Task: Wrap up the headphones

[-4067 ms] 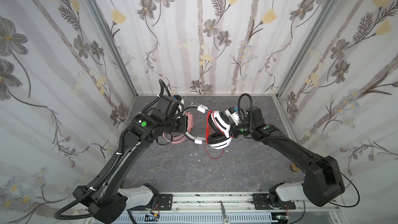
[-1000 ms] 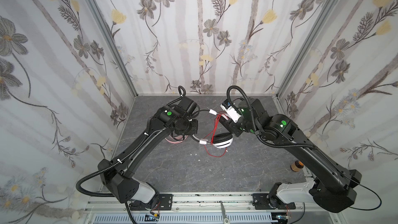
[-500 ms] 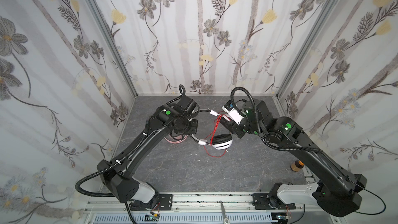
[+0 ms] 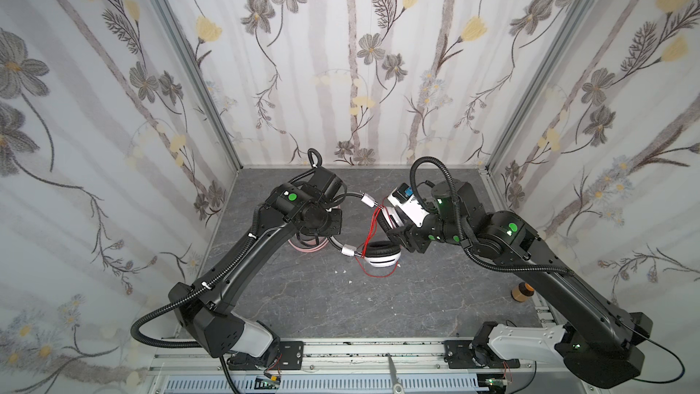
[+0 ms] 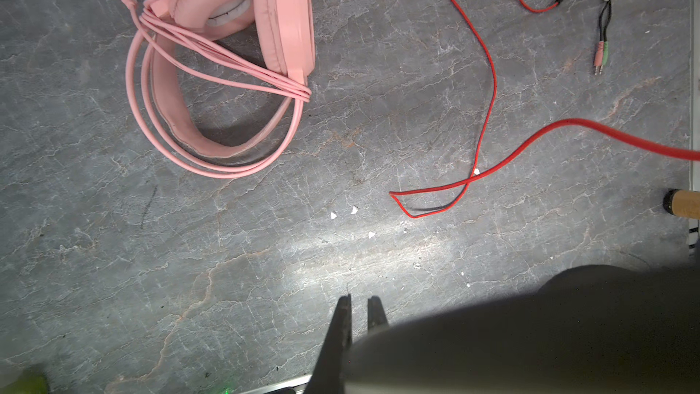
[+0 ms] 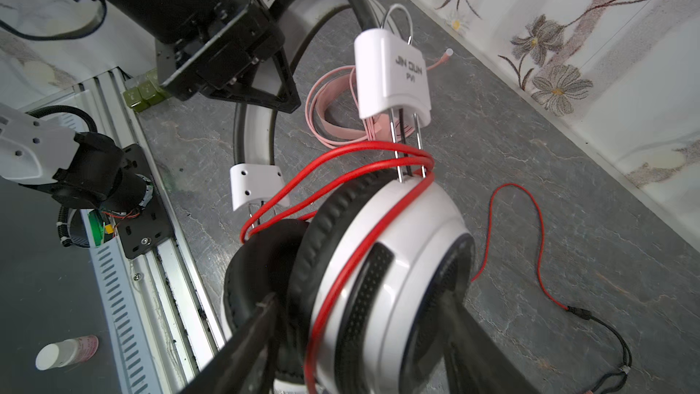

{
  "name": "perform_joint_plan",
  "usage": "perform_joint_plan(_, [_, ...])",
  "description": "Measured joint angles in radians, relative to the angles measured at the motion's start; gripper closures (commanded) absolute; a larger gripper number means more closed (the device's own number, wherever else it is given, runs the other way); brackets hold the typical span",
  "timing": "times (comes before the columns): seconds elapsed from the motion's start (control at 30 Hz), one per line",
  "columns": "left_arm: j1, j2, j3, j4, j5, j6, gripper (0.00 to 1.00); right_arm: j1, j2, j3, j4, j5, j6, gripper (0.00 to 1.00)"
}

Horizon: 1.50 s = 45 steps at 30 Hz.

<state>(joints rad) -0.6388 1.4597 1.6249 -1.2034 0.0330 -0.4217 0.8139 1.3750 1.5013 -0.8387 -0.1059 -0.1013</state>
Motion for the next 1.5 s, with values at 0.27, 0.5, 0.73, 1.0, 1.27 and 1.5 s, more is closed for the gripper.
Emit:
perform_joint_plan(0.27, [0.0,-0.018,-0.023,0.0,-0.008,0.002,1.0,-0.101,-0.065,0.006,0.034,-0.133,0.042,0.3])
perform_joint_plan(0.5, [0.005,-0.026,-0.027,-0.001,-0.007,0.001,1.0,-0.433,-0.175,-0.136,0.241,-0.398,0.197,0.32])
perform_joint_plan(0.73, [0.014,-0.021,0.07,-0.024,0.031,-0.038,1.0,-0.566,-0.152,-0.484,0.4,-0.439,0.327,0.38])
perform_joint_plan(1.0, [0.014,-0.011,0.198,-0.035,0.111,-0.105,1.0,-0.306,-0.01,-0.683,0.536,-0.37,0.277,0.36])
perform_joint_plan(1.27, [0.014,-0.054,0.237,-0.033,0.105,-0.199,1.0,-0.261,0.139,-0.844,0.799,-0.504,0.258,0.39])
perform_joint_plan(1.5, [0.014,-0.071,0.238,-0.027,0.101,-0.229,1.0,-0.245,0.21,-0.851,0.996,-0.572,0.298,0.4])
